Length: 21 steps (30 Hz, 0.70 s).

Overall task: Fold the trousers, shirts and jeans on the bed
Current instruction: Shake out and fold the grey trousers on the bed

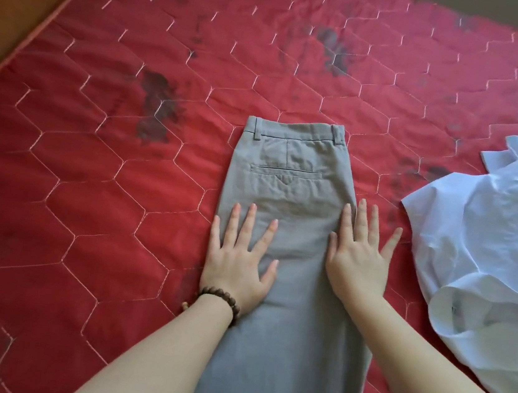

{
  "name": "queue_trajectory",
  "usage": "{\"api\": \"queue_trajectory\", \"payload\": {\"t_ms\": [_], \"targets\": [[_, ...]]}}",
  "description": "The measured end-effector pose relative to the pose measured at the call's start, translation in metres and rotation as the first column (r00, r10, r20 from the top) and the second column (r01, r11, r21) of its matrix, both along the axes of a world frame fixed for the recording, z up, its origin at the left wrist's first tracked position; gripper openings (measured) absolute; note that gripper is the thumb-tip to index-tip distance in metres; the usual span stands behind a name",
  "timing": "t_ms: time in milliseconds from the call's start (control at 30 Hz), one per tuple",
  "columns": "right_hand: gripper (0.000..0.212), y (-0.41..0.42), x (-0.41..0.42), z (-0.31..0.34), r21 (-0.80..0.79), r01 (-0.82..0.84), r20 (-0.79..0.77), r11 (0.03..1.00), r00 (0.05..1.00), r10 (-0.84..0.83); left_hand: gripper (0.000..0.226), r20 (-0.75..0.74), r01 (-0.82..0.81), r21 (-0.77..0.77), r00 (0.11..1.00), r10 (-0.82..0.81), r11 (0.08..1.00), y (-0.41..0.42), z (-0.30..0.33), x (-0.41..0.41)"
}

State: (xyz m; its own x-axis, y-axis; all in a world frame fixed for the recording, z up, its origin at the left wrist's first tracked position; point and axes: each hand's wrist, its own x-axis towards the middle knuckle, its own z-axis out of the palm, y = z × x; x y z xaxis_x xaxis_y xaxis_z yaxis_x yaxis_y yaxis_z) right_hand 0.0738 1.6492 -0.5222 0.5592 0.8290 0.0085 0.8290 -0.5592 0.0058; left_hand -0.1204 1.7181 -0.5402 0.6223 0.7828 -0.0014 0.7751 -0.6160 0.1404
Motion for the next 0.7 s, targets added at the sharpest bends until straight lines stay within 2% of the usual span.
{"api": "queue_trajectory", "payload": {"t_ms": [33, 100, 167, 200, 267, 333, 400, 433, 500, 567, 600, 633, 700], "targets": [[0.055, 0.012, -0.003, 0.004, 0.087, -0.065, -0.021, 0.994, 0.998, 0.067, 0.069, -0.008, 0.004, -0.006, 1.0, -0.004, 1.0, 0.0, 0.0, 0.0], [0.055, 0.045, -0.016, 0.007, 0.192, -0.287, -0.087, 0.938, 0.947, 0.308, 0.068, -0.026, 0.009, -0.011, 1.0, -0.01, 1.0, 0.001, 0.002, -0.001], [0.052, 0.077, -0.029, 0.006, 0.111, -0.484, -0.21, 0.868, 0.842, 0.496, 0.066, -0.026, 0.009, -0.011, 1.0, -0.009, 1.0, 0.002, 0.003, -0.001], [0.053, 0.089, -0.031, 0.004, 0.042, -0.535, -0.225, 0.844, 0.818, 0.529, 0.066, -0.023, 0.006, -0.013, 1.0, -0.007, 1.0, 0.002, 0.003, -0.001], [0.057, 0.105, -0.015, -0.003, -0.088, -0.493, -0.113, 0.865, 0.868, 0.484, 0.069, -0.021, 0.009, -0.018, 1.0, -0.009, 1.0, 0.002, 0.004, 0.0], [0.062, 0.114, 0.019, -0.005, -0.134, -0.278, 0.0, 0.951, 0.96, 0.28, 0.07, -0.008, 0.014, -0.016, 1.0, -0.014, 1.0, 0.003, 0.003, -0.001], [0.063, 0.122, 0.045, -0.001, -0.102, -0.104, 0.096, 0.989, 0.989, 0.114, 0.07, 0.002, 0.017, -0.015, 1.0, -0.017, 1.0, 0.003, 0.001, -0.001], [0.063, 0.128, 0.046, 0.001, -0.056, -0.102, 0.11, 0.993, 0.988, 0.108, 0.07, 0.006, 0.017, -0.014, 1.0, -0.017, 1.0, 0.003, 0.0, -0.001], [0.061, 0.142, 0.026, 0.003, 0.018, -0.283, -0.011, 0.959, 0.959, 0.284, 0.07, 0.006, 0.018, -0.016, 1.0, -0.018, 1.0, 0.003, 0.0, -0.002], [0.06, 0.147, 0.002, 0.0, -0.01, -0.479, -0.142, 0.878, 0.87, 0.473, 0.07, -0.003, 0.016, -0.021, 1.0, -0.016, 1.0, 0.003, 0.0, -0.001], [0.061, 0.144, -0.002, -0.002, -0.043, -0.49, -0.146, 0.871, 0.865, 0.48, 0.07, -0.007, 0.016, -0.021, 1.0, -0.016, 1.0, 0.003, 0.001, -0.001], [0.065, 0.138, 0.0, -0.003, -0.07, -0.428, -0.107, 0.901, 0.901, 0.42, 0.07, -0.009, 0.017, -0.021, 1.0, -0.017, 1.0, 0.003, 0.001, 0.0], [0.072, 0.119, 0.012, -0.005, -0.098, -0.195, 0.006, 0.976, 0.98, 0.197, 0.071, -0.005, 0.017, -0.02, 1.0, -0.017, 1.0, 0.003, 0.002, -0.001]]}}
